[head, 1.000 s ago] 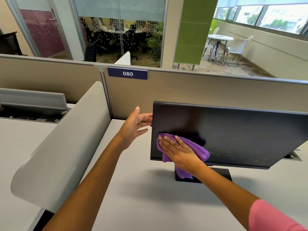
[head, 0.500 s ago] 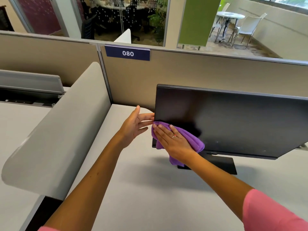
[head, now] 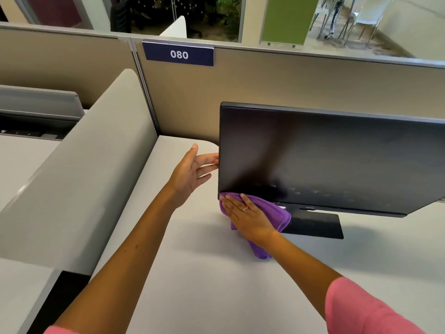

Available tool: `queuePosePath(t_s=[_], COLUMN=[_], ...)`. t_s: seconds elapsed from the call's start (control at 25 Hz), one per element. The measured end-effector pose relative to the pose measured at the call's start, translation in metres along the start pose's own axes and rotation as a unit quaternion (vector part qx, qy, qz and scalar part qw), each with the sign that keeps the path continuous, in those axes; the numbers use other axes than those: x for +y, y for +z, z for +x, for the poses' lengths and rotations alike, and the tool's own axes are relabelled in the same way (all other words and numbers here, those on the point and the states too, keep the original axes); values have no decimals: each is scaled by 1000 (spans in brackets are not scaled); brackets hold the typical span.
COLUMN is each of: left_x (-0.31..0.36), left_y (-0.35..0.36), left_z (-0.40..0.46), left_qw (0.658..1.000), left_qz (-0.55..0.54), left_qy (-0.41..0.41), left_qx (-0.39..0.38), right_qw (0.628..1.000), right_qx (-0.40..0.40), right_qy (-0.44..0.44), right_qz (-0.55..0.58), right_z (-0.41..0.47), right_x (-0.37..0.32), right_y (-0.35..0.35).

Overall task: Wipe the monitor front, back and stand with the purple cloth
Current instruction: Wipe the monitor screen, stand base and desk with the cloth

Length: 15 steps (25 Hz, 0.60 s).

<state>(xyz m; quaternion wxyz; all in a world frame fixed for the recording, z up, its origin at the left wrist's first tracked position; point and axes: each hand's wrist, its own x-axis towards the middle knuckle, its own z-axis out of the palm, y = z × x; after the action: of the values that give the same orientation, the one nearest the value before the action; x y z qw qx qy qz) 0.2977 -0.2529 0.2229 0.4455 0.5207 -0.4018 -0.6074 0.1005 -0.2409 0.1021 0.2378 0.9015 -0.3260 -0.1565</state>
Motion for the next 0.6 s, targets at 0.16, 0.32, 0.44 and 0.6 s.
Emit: queuePosePath(t_s=[0.16,0.32,0.44,0.6], left_x=[2,4,6,16], left_y=[3,6,7,12], left_z=[-4,-8,-11,-16], left_qw=[1000,1000,999,995], left_qz=[6,22,50,97], left_qy=[5,14,17,28], left_qx=[5,7,3,9], right_qw=[997,991,987,968], right_qx=[-44,-85,-67,71], right_qy=[19,62,103,172], right_qz=[57,80,107,167], right_z=[-10,-35,-54,-63], right_x=[2,12,12,9], right_y=[1,12,25,10])
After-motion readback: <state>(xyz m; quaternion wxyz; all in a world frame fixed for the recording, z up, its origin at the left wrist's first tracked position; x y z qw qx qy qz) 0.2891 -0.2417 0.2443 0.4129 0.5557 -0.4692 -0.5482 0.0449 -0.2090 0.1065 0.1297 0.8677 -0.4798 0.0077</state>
